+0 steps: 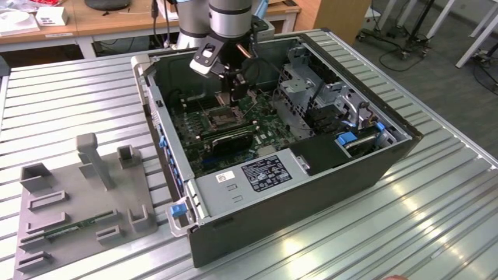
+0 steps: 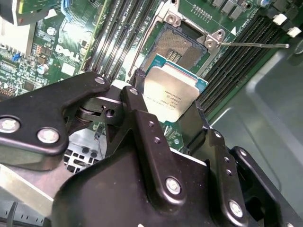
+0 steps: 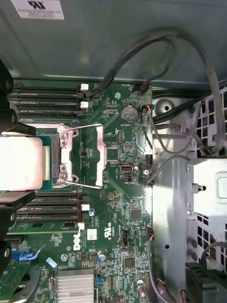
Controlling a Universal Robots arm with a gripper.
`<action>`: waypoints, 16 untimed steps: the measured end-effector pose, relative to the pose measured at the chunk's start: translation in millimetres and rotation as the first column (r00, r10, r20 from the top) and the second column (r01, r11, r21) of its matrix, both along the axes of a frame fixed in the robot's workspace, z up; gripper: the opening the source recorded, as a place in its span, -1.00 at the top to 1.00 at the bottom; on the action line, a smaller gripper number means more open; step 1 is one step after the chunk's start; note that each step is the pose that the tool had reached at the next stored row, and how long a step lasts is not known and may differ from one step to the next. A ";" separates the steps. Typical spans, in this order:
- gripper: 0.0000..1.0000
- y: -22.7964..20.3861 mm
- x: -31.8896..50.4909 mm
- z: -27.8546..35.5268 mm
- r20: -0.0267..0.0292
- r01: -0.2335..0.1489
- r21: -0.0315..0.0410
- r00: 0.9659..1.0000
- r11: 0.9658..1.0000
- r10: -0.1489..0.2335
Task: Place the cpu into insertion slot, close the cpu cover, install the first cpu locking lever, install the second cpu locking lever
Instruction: 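Place the cpu into insertion slot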
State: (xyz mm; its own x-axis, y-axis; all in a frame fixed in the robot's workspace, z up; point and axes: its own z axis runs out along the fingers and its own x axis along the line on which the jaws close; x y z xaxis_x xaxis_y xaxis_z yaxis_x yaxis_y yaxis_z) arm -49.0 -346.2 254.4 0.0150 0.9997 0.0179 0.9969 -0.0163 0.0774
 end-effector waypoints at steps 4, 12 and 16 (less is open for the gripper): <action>-0.08 0.0 -0.4 -7.2 0.000 0.002 0.000 1.000 1.000 -0.002; -0.08 0.0 -3.6 -20.4 0.000 0.004 0.000 1.000 1.000 -0.004; -0.08 0.0 -5.2 -27.5 0.000 0.005 -0.001 1.000 1.000 -0.005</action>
State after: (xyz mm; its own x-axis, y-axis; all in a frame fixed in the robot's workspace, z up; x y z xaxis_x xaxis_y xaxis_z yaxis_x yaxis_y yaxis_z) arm -54.1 -346.2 226.9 0.0204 0.9996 0.0173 0.9968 -0.0216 0.0774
